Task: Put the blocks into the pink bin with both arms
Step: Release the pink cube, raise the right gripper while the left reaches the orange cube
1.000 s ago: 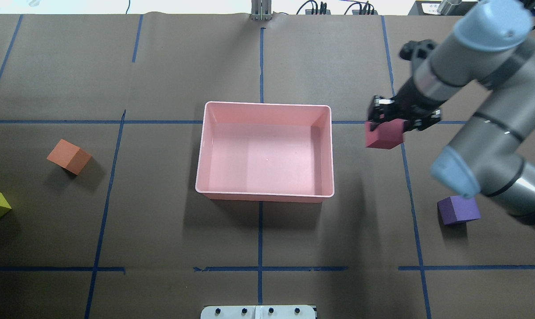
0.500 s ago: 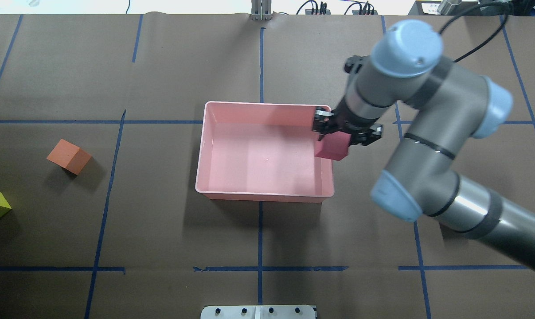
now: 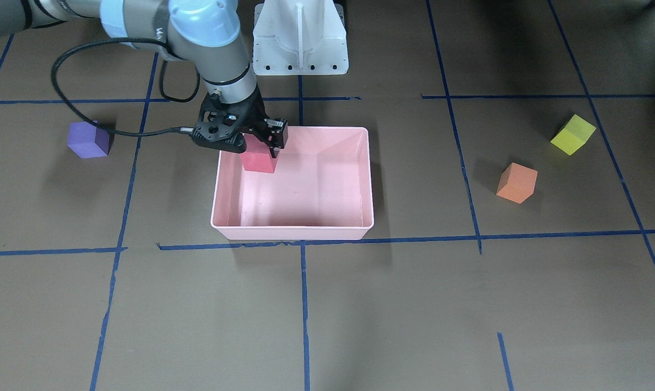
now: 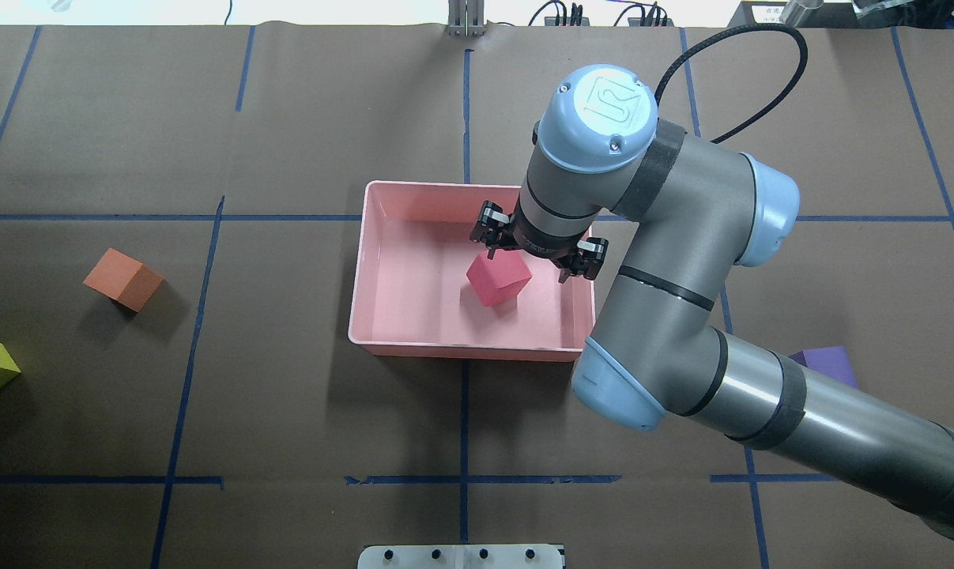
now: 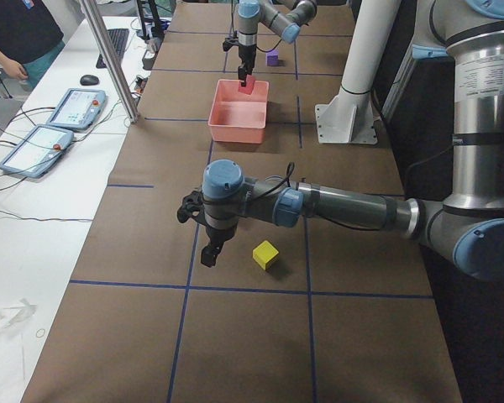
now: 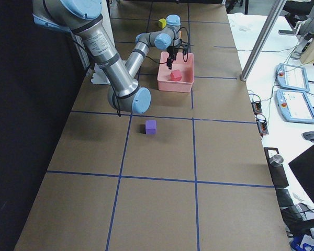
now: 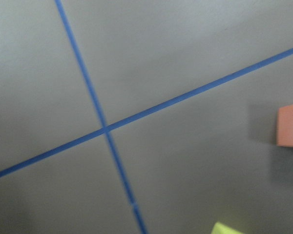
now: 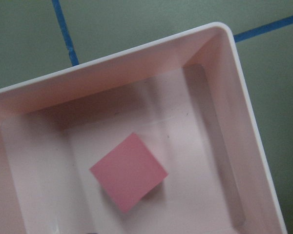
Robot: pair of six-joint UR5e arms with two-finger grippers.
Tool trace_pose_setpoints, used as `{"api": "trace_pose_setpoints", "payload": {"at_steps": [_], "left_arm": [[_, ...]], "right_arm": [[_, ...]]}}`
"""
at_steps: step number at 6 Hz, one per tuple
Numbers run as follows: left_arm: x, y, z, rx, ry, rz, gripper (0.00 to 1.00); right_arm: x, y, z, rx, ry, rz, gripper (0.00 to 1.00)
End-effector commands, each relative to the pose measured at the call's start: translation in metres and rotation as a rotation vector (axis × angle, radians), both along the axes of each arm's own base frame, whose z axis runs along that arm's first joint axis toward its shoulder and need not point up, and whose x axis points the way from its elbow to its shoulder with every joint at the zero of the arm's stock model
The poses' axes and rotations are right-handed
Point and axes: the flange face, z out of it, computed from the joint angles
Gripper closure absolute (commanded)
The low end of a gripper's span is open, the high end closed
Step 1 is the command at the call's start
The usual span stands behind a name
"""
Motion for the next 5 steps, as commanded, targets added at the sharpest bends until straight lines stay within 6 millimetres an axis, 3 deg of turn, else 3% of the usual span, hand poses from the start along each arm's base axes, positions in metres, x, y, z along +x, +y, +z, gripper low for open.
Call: {"api": "trace_pose_setpoints", "payload": {"at_steps": [1,2,3,5], "left_arm": [[0.103,-0.001,-0.032,0.075,0.041,0.152,0.0],[0.13,0.004,-0.036,-0.038,0.057,0.096,0.0],[0.141,0.003,-0.039,-0.059,0.041,0.041,0.0],[0.182,0.012,-0.03,-0.083,0.006,-0.032,0.0]], "right_arm": [[0.045,-0.017,0.008,0.07,0.02,-0.103,0.0],[0.088,-0.035,0.032,0.097,0.003,-0.169,0.0],[0.123,-0.052,0.056,0.131,-0.006,-0.219,0.0],[0.134,-0.049,0.072,0.136,0.004,-0.221,0.0]]}}
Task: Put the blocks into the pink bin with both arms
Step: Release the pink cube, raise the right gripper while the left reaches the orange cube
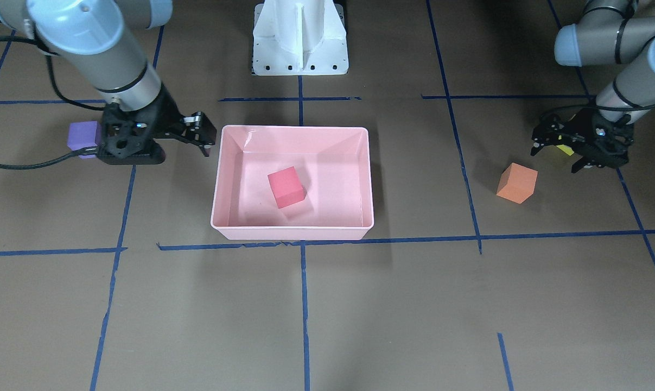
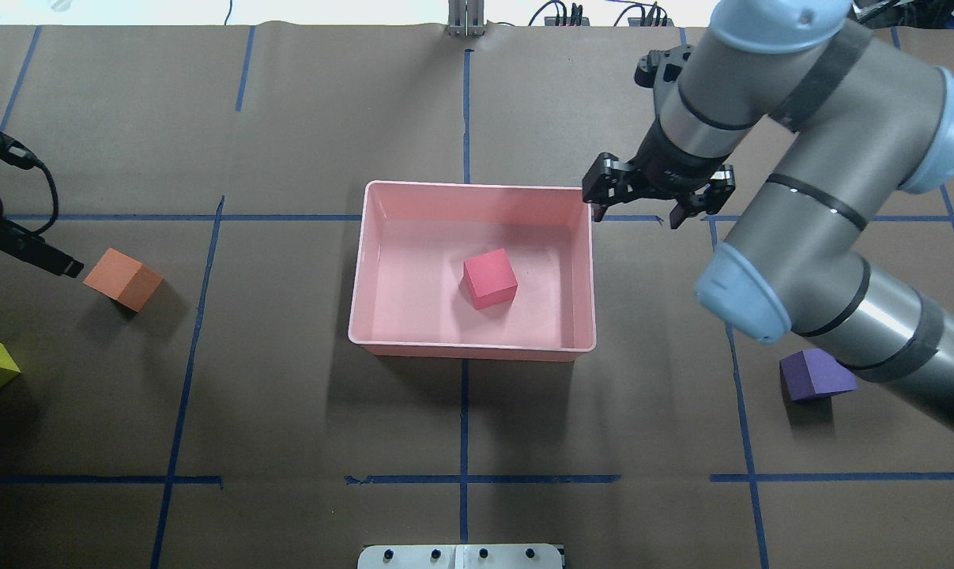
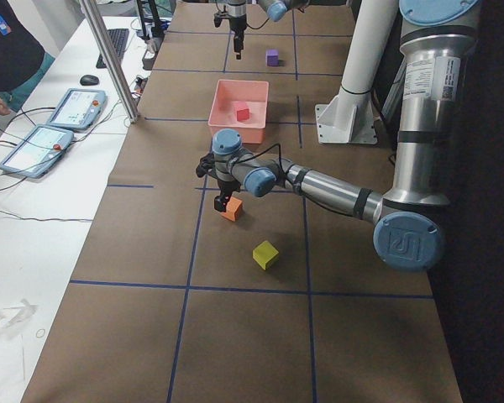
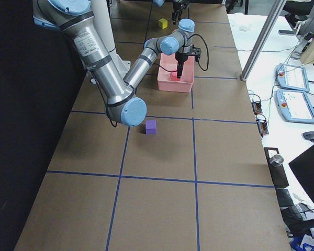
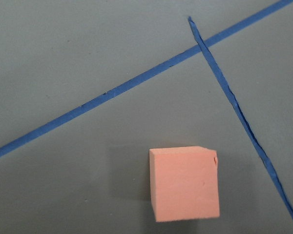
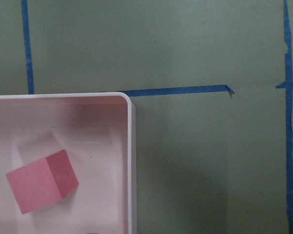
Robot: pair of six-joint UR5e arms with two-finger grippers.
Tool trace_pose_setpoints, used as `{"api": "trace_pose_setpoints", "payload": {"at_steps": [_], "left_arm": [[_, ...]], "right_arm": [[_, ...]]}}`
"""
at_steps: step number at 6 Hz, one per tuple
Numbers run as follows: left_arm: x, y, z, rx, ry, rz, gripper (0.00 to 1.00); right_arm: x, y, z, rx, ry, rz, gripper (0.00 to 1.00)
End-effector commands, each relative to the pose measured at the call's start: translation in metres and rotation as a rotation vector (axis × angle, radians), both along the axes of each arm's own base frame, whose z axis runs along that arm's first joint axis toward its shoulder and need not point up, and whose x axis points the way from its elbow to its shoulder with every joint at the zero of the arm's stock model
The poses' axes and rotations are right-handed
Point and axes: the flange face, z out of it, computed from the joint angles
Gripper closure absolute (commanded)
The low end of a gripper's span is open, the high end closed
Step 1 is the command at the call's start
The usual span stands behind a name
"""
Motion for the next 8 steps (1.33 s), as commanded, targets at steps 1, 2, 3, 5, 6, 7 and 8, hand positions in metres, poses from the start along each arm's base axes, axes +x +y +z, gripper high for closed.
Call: {"api": "trace_pose_setpoints", "payload": {"at_steps": [1,2,3,5,6,7,8], "left_arm": [[0.033,0.004,0.023,0.004,-0.013,-0.012,0.0],[0.048,-0.009,0.019,0.002,-0.005,-0.014,0.0],[0.064,-0.011,0.017,-0.011,-0.002,-0.008,0.0],[0.079,-0.006,0.033,-0.036,-0.026,0.018,0.0],[0.082,-0.008,0.035,-0.045,-0.028,0.018,0.13],[0.082,-0.008,0.035,-0.045,-0.03,0.018,0.37],[0.081,-0.007,0.028,-0.033,-0.022,0.019,0.44]], "right_arm": [[0.007,0.001,0.006,0.006,0.001,-0.004,0.0],[0.008,0.001,0.007,0.006,0.003,-0.002,0.0],[0.008,0.0,0.008,0.006,0.004,-0.001,0.0],[0.008,0.0,0.012,0.005,0.012,0.003,0.0],[0.008,-0.001,0.013,0.005,0.015,-0.001,0.0],[0.01,0.0,0.016,0.002,0.015,-0.002,0.0],[0.021,-0.008,0.018,0.009,0.015,0.003,0.0]]}}
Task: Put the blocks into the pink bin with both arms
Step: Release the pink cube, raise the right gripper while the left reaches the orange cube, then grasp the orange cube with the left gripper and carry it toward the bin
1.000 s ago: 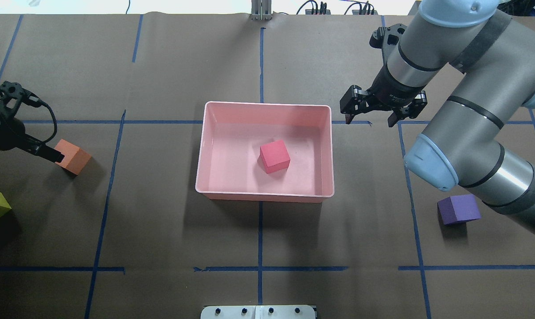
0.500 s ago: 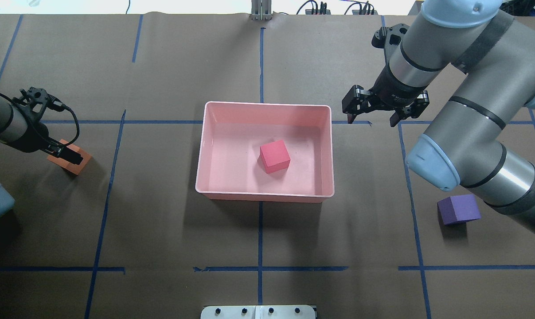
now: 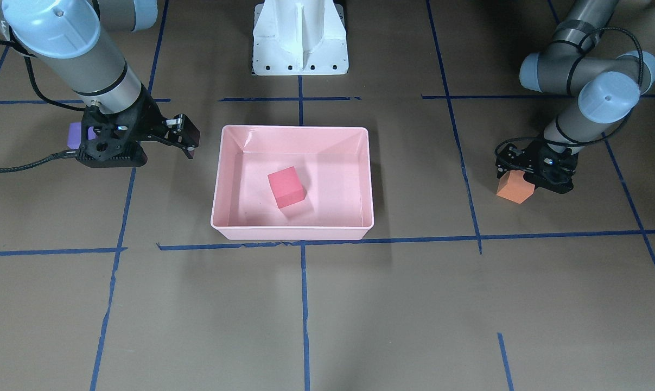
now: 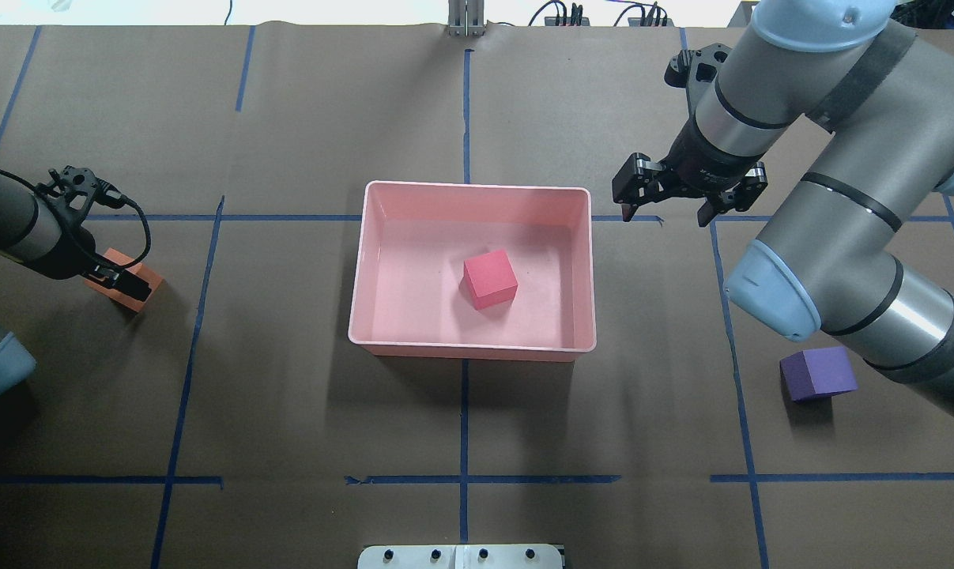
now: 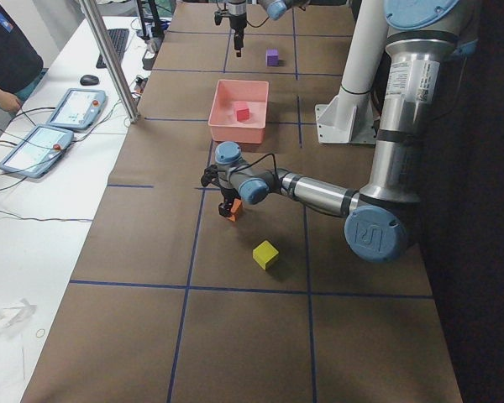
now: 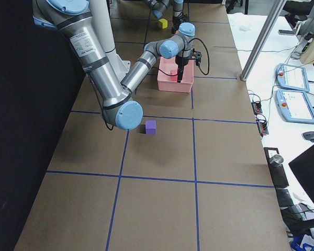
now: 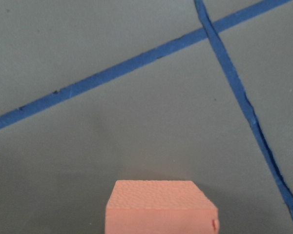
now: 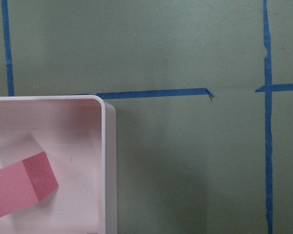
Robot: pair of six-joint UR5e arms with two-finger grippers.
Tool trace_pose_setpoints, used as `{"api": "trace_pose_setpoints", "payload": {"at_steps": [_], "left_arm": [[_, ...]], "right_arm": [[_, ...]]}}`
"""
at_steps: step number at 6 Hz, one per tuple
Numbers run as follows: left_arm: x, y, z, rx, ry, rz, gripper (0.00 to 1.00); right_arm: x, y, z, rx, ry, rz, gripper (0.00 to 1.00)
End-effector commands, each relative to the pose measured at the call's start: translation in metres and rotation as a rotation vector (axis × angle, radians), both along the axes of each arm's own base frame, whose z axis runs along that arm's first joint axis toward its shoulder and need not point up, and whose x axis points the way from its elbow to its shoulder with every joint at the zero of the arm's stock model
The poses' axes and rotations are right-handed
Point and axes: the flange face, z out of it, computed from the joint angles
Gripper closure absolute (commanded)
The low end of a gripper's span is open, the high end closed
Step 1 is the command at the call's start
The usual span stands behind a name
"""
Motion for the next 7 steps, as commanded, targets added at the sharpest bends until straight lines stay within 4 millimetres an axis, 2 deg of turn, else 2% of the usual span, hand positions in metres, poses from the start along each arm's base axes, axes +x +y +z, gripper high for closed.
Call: {"api": "trace_pose_setpoints", "payload": {"at_steps": [1,2,3,4,5,6,7], "left_arm": [[-0.001,-0.003,-0.014,0.02,0.015,-0.005,0.44],[-0.007,-0.022,-0.049,0.041,0.04,-0.032,0.44],[-0.003,-0.039,-0.111,0.006,0.021,-0.06,0.44],[0.004,-0.044,-0.183,-0.06,0.029,-0.117,0.44],[0.018,-0.054,-0.266,-0.146,0.05,-0.199,0.44],[0.058,-0.038,-0.322,-0.238,0.081,-0.241,0.44],[0.107,-0.011,-0.359,-0.28,0.094,-0.304,0.44]], "right_arm": [[0.023,-0.015,0.008,0.055,0.007,-0.03,0.0],[0.042,-0.02,0.028,0.104,0.021,-0.074,0.0],[0.057,-0.014,0.058,0.136,0.038,-0.125,0.0],[0.085,-0.011,0.089,0.191,0.063,-0.185,0.0],[0.109,0.0,0.122,0.22,0.09,-0.238,0.0],[0.127,0.015,0.144,0.252,0.095,-0.264,0.0],[0.137,0.032,0.173,0.318,0.065,-0.259,0.0]]}}
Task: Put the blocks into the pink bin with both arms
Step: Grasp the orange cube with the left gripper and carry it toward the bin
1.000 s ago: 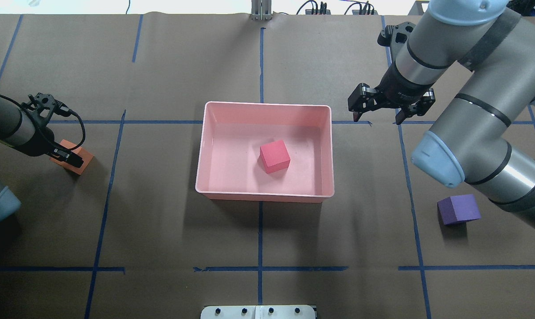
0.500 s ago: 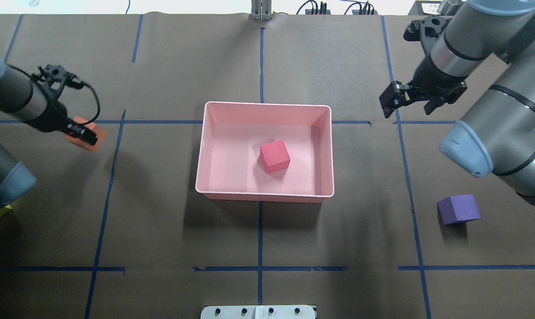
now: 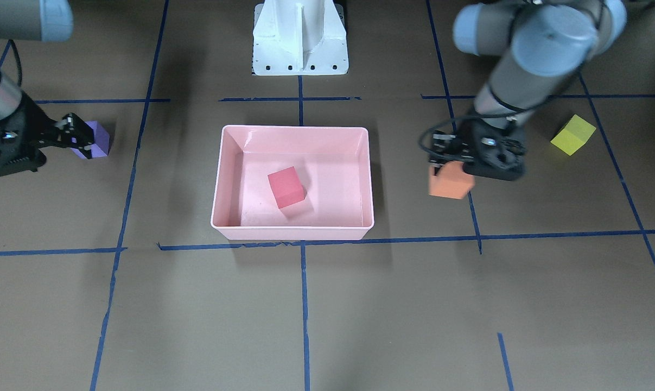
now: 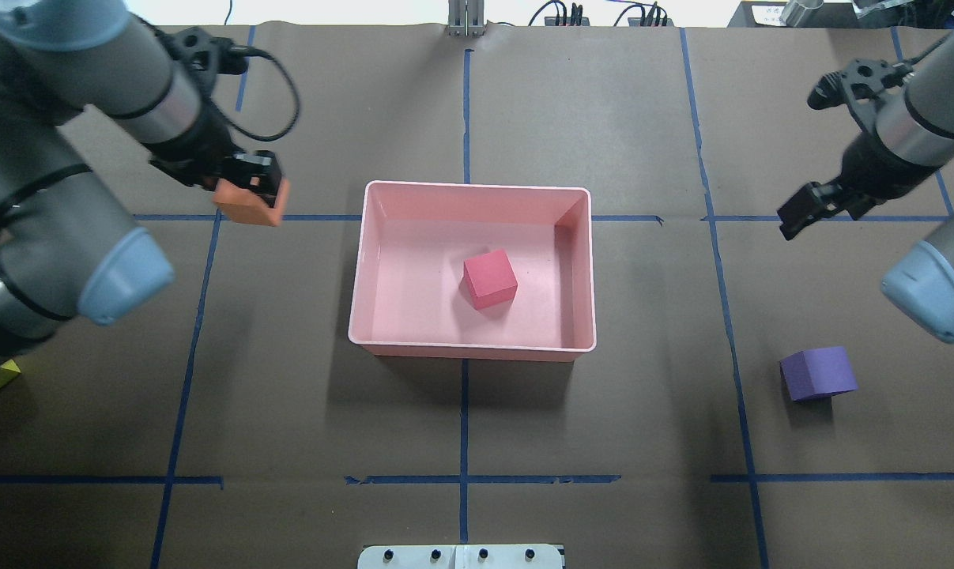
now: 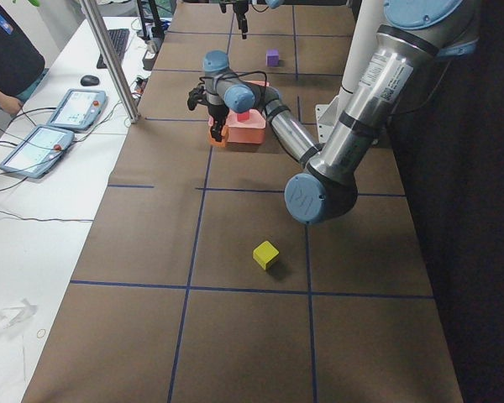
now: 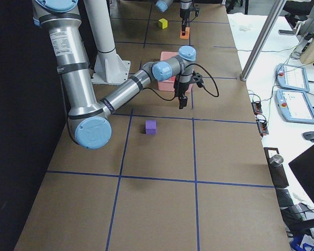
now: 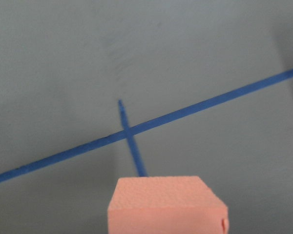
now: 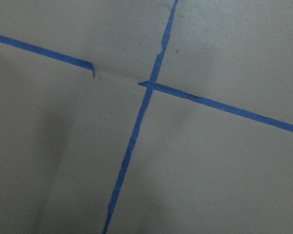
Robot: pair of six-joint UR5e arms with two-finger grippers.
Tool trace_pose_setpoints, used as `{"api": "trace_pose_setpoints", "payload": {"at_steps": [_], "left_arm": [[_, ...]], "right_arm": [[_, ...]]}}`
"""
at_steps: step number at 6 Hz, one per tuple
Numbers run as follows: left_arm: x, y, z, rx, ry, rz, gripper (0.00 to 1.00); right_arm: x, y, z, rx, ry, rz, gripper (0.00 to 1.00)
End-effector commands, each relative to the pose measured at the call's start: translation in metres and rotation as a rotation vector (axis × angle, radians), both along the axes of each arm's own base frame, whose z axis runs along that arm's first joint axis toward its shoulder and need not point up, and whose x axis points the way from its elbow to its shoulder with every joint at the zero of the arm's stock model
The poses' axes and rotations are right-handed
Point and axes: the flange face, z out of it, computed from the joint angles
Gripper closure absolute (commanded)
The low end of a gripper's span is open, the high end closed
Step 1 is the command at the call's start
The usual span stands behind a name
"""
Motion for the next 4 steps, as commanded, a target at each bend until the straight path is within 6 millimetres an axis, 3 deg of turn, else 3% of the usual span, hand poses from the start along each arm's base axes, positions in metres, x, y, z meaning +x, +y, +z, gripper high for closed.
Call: {"api": "trace_pose_setpoints", "payload": {"at_steps": [1,2,3,4], "left_arm": [[0.088,0.054,-0.073,-0.126,0.034,-0.116,0.43],[0.112,0.076,-0.087,-0.173,0.04,-0.183,0.14],[0.117,0.083,-0.088,-0.178,0.04,-0.219,0.0],[0.108,0.087,-0.084,-0.166,0.045,-0.209,0.0]], "right_arm": [[0.025,0.037,0.054,0.08,-0.043,-0.009,0.0],[0.031,0.047,0.071,0.082,-0.042,-0.009,0.0],[0.04,0.063,0.09,0.076,-0.037,-0.006,0.0],[0.051,0.084,0.117,0.024,-0.049,0.064,0.0]]}}
